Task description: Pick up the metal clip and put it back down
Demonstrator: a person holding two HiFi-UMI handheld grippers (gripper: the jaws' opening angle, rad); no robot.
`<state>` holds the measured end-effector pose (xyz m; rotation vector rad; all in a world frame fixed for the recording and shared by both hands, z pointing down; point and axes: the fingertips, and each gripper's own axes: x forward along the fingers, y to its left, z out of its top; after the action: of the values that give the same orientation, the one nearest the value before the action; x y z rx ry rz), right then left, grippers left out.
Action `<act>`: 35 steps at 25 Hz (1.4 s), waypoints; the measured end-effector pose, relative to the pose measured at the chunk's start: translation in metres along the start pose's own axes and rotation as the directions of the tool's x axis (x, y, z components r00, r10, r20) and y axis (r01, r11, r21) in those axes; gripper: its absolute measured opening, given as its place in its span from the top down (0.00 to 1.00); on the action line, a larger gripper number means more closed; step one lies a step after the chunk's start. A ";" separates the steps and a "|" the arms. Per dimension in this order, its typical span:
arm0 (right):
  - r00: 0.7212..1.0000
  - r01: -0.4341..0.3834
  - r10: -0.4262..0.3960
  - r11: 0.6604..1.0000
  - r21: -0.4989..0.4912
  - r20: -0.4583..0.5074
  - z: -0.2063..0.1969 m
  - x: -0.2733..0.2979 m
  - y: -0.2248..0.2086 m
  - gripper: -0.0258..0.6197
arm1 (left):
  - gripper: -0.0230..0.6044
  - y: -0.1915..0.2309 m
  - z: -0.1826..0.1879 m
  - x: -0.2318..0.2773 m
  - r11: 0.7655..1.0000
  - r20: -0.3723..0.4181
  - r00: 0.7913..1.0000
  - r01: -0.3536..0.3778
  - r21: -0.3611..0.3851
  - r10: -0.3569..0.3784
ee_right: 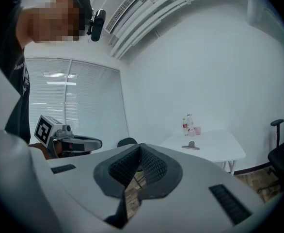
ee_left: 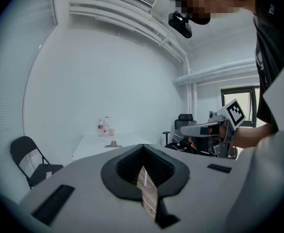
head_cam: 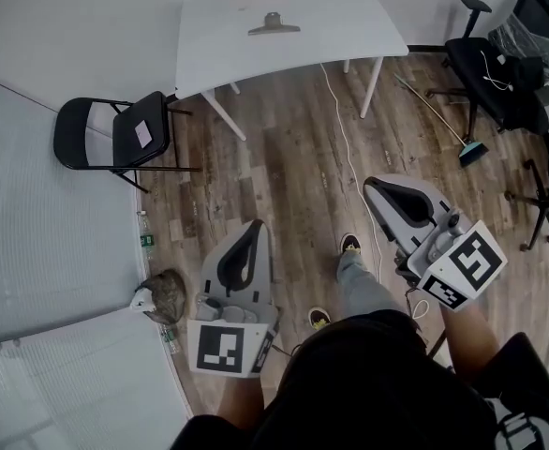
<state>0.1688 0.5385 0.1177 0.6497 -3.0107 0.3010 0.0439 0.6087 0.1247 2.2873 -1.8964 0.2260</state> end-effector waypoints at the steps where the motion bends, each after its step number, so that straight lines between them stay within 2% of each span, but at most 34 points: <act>1: 1.000 0.002 -0.002 1.000 0.001 -0.002 0.002 0.003 -0.010 0.93 | 0.93 0.001 0.002 0.009 1.000 -0.006 1.000 -0.001 0.003 0.001; 11: 1.000 0.025 -0.025 0.999 0.023 0.001 0.020 0.015 -0.100 0.93 | 0.93 -0.006 0.028 0.088 0.999 -0.035 0.999 -0.029 0.031 0.030; 18: 0.999 0.042 -0.043 0.998 0.040 0.020 0.029 0.014 -0.148 0.93 | 0.93 -0.019 0.042 0.130 0.998 -0.031 0.999 -0.041 0.058 0.043; 27: 0.997 0.050 -0.053 0.997 0.059 0.051 0.039 0.008 -0.178 0.93 | 0.93 -0.035 0.052 0.155 0.996 -0.045 0.998 -0.030 0.083 0.034; 35: 0.996 0.076 -0.079 0.995 0.060 0.049 0.044 0.006 -0.192 0.93 | 0.93 -0.038 0.061 0.166 0.995 -0.025 1.000 -0.010 0.095 0.013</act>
<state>0.2423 0.3562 0.1092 0.7895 -3.0259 0.3744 0.1123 0.4434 0.1007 2.3220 -1.9267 0.3522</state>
